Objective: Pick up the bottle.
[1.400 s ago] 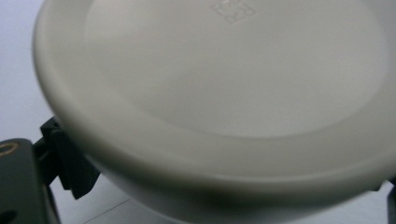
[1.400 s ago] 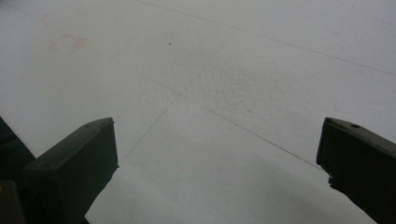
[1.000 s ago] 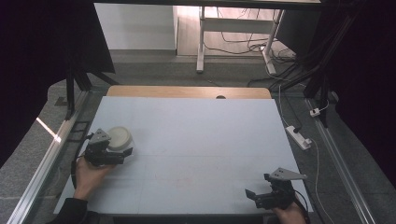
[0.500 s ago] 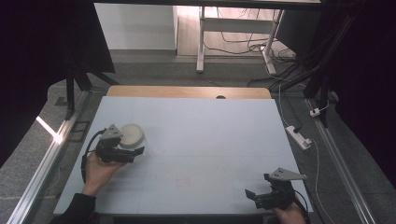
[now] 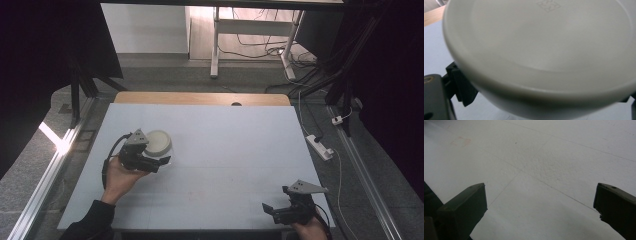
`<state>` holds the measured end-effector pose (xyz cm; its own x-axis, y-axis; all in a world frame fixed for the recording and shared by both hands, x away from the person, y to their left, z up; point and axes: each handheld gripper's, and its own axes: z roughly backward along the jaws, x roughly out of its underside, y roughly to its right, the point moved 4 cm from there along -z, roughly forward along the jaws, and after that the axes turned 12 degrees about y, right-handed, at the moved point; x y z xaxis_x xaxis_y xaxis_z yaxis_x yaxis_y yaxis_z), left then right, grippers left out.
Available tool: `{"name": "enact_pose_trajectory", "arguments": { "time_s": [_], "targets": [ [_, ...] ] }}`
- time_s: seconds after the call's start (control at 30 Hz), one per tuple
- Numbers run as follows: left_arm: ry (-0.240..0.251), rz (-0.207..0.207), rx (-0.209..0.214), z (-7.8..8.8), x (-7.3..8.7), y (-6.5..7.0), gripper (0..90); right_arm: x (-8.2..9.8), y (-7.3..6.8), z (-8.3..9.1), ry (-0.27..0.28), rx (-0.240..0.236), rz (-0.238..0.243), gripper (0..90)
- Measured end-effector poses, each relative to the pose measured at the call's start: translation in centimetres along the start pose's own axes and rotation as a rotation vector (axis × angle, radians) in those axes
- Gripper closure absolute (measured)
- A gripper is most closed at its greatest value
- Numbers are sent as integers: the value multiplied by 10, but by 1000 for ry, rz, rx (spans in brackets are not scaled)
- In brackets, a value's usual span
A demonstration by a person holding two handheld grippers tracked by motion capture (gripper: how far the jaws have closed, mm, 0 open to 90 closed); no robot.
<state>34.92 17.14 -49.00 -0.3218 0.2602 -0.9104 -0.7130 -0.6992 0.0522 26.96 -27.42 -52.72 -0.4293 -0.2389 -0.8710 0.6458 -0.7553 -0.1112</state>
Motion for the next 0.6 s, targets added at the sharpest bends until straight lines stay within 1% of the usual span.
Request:
{"name": "enact_pose_trajectory", "arguments": {
  "time_s": [0.2, 0.6],
  "targets": [
    [-10, -34, 28, -13, -10, 11, 73, 0, 0, 0, -1, 0, 2, 0],
    [-23, -78, 88, -36, -27, 30, 73, 0, 0, 0, -3, -3, 4, 0]
  ]
}}
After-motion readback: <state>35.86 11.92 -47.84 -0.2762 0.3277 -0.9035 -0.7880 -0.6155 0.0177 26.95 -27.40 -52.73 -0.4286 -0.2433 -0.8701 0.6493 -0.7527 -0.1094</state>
